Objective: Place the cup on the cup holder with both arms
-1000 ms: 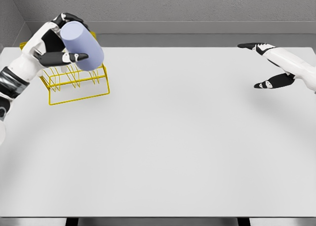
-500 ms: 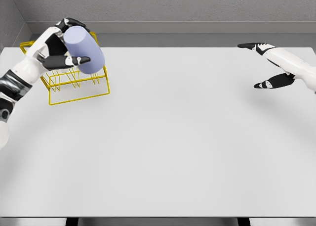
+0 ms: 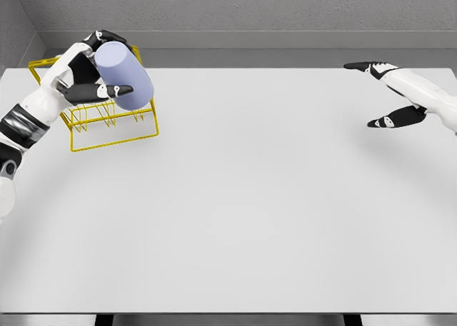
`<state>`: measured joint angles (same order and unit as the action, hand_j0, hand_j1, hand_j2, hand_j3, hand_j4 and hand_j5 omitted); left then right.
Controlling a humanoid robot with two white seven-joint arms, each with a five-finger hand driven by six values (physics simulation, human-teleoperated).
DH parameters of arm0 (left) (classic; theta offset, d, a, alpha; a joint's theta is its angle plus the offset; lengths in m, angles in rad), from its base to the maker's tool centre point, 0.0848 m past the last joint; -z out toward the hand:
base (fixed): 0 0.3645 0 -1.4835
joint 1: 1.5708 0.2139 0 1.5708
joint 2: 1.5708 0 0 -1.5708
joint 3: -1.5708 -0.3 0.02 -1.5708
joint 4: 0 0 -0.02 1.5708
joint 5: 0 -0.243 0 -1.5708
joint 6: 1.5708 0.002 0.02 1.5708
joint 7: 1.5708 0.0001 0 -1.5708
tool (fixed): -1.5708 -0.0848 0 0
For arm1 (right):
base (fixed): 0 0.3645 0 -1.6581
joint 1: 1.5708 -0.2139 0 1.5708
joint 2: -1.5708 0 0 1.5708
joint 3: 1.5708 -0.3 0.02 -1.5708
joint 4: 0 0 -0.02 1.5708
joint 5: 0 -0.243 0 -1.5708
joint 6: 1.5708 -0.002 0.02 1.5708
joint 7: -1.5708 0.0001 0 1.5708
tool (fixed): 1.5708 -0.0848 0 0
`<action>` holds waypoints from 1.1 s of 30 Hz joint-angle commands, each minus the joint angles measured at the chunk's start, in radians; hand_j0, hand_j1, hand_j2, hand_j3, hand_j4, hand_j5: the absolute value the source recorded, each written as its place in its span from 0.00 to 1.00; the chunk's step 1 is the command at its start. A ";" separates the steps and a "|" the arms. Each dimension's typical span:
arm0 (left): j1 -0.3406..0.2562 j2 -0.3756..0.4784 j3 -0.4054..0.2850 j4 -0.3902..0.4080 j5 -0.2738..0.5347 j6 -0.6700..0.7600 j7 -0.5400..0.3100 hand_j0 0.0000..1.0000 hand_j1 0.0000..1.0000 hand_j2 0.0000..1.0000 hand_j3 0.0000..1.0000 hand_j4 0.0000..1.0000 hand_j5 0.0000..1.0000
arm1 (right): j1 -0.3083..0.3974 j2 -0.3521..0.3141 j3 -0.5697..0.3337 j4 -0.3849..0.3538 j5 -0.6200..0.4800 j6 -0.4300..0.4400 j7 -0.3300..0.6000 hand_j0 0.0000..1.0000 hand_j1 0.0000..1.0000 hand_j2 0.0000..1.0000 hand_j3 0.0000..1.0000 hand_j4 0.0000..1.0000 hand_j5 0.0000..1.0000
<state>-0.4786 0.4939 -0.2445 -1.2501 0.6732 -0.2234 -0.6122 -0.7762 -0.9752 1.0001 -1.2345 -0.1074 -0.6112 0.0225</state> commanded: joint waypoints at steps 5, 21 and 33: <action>0.000 0.009 0.008 0.003 0.006 0.001 0.001 0.30 0.30 0.30 0.30 0.30 0.30 | 0.000 0.001 -0.001 0.000 -0.006 0.000 -0.001 1.00 1.00 1.00 1.00 1.00 1.00; 0.002 0.008 0.008 0.000 0.006 -0.004 0.001 0.96 0.96 0.96 0.96 0.96 0.96 | 0.000 0.001 -0.001 0.000 -0.006 0.000 -0.001 1.00 1.00 1.00 1.00 1.00 1.00; 0.094 0.017 0.054 -0.161 0.017 -0.011 0.001 1.00 1.00 1.00 1.00 1.00 1.00 | 0.000 0.001 -0.001 0.000 -0.006 0.000 0.001 1.00 1.00 1.00 1.00 1.00 1.00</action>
<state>-0.3759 0.5077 -0.2077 -1.3638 0.6794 -0.2340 -0.6109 -0.7762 -0.9733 1.0001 -1.2345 -0.1074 -0.6112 0.0223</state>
